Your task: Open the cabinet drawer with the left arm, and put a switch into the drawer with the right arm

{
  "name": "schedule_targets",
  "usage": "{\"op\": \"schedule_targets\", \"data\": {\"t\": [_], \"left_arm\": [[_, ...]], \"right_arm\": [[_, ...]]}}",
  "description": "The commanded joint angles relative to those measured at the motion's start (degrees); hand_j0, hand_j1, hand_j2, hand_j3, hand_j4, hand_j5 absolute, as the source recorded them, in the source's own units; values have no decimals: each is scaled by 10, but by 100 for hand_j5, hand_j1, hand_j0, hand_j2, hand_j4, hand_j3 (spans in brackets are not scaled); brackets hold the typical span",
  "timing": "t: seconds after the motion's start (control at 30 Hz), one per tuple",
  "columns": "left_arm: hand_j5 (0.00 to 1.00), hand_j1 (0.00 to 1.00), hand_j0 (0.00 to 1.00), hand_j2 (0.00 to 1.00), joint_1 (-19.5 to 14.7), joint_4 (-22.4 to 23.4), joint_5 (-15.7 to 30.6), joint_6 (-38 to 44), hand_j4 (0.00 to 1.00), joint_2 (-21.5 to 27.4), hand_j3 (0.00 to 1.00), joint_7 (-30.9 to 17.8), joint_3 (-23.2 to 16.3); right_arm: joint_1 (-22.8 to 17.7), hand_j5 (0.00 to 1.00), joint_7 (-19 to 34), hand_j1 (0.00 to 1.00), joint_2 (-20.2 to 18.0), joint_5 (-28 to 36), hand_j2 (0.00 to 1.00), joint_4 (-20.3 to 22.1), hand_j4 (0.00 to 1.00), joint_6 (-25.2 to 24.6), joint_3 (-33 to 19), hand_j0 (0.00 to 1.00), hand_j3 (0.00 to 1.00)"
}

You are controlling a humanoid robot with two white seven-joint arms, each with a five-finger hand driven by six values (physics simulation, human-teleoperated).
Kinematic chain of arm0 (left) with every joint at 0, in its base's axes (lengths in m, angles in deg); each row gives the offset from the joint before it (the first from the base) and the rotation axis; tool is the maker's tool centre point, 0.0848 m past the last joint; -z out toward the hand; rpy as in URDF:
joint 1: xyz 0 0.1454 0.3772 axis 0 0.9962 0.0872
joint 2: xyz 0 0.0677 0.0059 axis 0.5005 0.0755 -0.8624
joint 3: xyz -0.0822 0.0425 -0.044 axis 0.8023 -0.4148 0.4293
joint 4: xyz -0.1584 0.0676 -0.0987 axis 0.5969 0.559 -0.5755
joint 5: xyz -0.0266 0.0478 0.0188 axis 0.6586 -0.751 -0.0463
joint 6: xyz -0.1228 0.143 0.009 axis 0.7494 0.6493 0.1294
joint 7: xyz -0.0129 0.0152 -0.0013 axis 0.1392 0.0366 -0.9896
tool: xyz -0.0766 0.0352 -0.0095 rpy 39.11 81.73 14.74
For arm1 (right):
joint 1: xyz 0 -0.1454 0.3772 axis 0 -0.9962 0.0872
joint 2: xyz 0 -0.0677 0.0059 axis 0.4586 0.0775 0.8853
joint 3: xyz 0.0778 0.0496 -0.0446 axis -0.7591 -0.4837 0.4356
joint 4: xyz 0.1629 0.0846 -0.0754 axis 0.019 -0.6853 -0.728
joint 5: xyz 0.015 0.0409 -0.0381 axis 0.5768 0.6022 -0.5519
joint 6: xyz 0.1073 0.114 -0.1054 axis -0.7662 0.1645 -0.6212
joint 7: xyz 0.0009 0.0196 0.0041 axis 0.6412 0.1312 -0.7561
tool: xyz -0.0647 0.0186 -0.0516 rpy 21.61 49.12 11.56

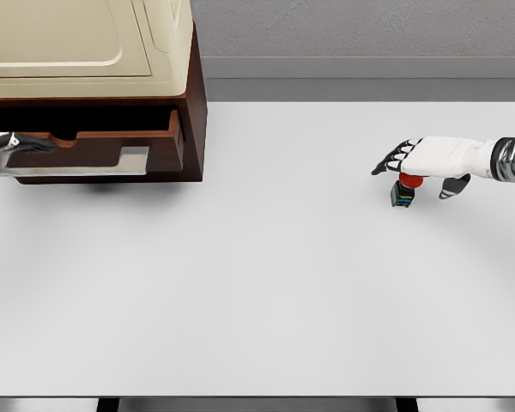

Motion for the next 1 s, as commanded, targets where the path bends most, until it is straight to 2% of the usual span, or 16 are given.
{"op": "schedule_targets", "data": {"t": [0.0,0.43,0.97], "left_arm": [[100,100,100,100,0,16,-17,15,100,-34,100,0,6],[100,100,100,100,2,53,-45,15,100,-52,100,0,0],[100,100,100,100,4,66,-66,15,100,-72,100,0,-11]], "right_arm": [[0,100,0,100,-1,2,100,0,100,-1,0,100,100],[1,100,0,100,-1,2,100,1,100,-1,-1,100,100],[1,100,0,100,-1,2,100,1,100,-1,0,100,100]]}}
